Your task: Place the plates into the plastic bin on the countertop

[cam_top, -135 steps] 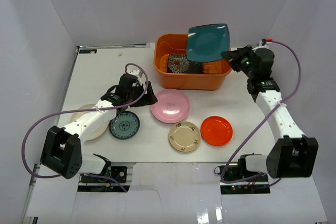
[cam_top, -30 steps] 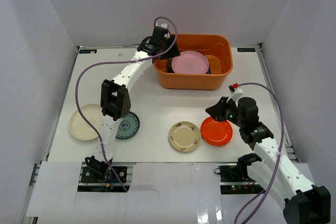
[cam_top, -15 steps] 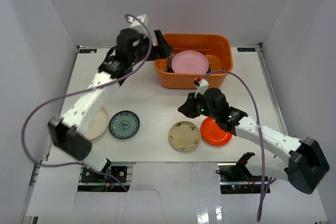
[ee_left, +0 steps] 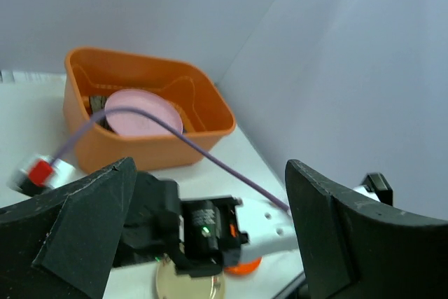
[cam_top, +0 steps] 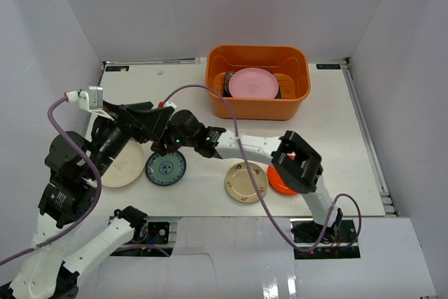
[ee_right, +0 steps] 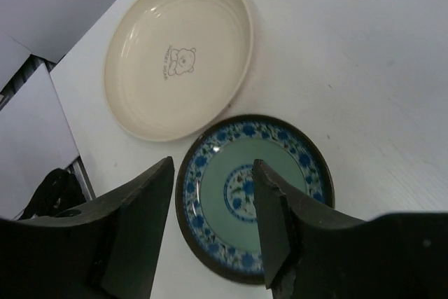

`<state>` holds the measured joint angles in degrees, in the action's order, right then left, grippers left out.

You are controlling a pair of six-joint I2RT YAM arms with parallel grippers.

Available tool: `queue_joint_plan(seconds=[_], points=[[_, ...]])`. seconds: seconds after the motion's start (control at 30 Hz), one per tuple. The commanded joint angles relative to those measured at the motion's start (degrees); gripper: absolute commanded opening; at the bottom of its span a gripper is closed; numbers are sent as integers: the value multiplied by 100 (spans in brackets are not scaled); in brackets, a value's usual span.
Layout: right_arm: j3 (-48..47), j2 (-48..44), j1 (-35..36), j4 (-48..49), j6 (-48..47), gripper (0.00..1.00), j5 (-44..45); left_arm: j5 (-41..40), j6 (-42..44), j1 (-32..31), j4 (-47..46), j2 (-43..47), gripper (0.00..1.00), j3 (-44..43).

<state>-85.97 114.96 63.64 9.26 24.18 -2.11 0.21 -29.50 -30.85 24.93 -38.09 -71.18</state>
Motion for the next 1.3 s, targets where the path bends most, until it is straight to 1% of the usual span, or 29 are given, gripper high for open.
queue_joint_plan(seconds=[0.0,0.03,0.1,0.13,0.17,0.23,0.3,0.37,0.43,0.57,0.63,0.7,0.73,0.8,0.83,0.87,0.93,0.97,1.07,1.1,1.13,1.2,1.27], points=[[-1295,874,79,-492,-520,58,70,295,-118,9,592,222,98,445],[-1978,1097,79,-643,-564,60,62,304,-100,9,618,310,98,534],[-2632,1771,79,-916,-739,63,79,366,-92,0,706,486,98,770],[-2940,1976,87,-1274,-792,64,88,427,-74,0,715,547,98,850],[-3473,2343,88,-1373,-853,64,97,506,-83,9,733,670,98,921],[-4064,2653,96,-1531,-950,65,114,559,-48,9,733,776,98,1140],[-4321,3014,88,-1558,-933,65,132,516,22,9,733,899,98,1272],[-4445,3225,96,-1454,-846,64,53,480,137,9,759,926,98,1369],[-4489,3340,123,-1313,-635,61,-87,410,216,9,759,952,98,1440],[-4779,3691,175,-1304,-512,55,-105,252,330,0,724,987,98,1571],[-4622,3709,193,-1208,-389,53,-175,234,357,0,672,1013,98,1694],[-4438,3701,202,-1058,-318,48,-158,225,366,9,645,1040,98,1765],[-4402,3692,202,-1023,-248,45,-97,217,366,9,619,1049,98,1800],[-4297,3657,219,-796,-151,35,-9,234,366,0,601,1058,98,1888],[-4122,3622,211,-698,-81,29,69,234,357,9,601,1049,98,1897],[-4007,3535,211,-558,93,19,96,225,374,9,601,1049,98,1906],[-3822,3446,202,-198,253,13,123,173,409,9,618,1058,98,1888],[-3839,3411,193,-118,332,8,149,138,418,9,627,1058,98,1862],[-3953,3332,158,172,639,8,176,67,427,9,645,979,98,1687],[-3979,3305,106,286,892,8,350,67,384,9,636,918,98,1486],[-4006,3262,70,505,1008,8,343,93,305,9,601,830,98,1362],[-4260,3235,-9,612,1167,8,369,330,234,9,540,567,98,1020],[-4410,3077,-114,656,1194,8,378,445,199,9,399,408,98,878]])
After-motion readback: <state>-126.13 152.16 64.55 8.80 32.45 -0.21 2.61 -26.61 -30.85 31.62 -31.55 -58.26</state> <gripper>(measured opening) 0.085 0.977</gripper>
